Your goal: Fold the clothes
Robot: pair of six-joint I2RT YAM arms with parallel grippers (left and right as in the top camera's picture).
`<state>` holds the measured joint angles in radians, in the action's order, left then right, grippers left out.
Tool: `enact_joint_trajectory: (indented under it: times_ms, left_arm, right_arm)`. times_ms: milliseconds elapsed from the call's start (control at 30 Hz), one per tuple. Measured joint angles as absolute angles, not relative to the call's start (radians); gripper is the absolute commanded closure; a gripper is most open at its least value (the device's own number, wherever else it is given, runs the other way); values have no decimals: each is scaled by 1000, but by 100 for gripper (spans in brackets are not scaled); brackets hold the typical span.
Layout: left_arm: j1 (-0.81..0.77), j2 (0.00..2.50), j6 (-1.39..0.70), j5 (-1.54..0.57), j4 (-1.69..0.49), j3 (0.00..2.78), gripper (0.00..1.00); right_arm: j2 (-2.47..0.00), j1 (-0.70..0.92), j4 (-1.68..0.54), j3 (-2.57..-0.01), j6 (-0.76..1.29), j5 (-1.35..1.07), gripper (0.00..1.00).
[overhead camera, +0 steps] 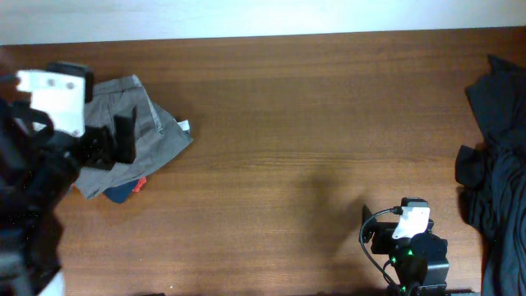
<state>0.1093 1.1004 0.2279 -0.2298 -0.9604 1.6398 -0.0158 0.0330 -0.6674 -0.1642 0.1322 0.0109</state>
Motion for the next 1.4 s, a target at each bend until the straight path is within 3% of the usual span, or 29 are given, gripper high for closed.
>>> enact_joint_trajectory:
  times_ms: [267, 533, 933, 1233, 1400]
  left_arm:
    - [92, 757, 247, -316, -443, 927, 1]
    - [91, 335, 246, -338, -340, 450, 1]
    - [68, 34, 247, -327, -320, 218, 1]
    - [-7, 14, 246, -208, -89, 44, 1]
    - [-27, 14, 246, -181, -67, 19, 1]
  right_arm:
    - [-15, 33, -666, -164, 131, 11, 1]
    - [-16, 33, -666, -164, 132, 11, 1]
    - [-16, 33, -667, -164, 131, 11, 1]
    - [-15, 33, -667, -164, 131, 11, 1]
    - [-15, 33, -667, -164, 131, 11, 1]
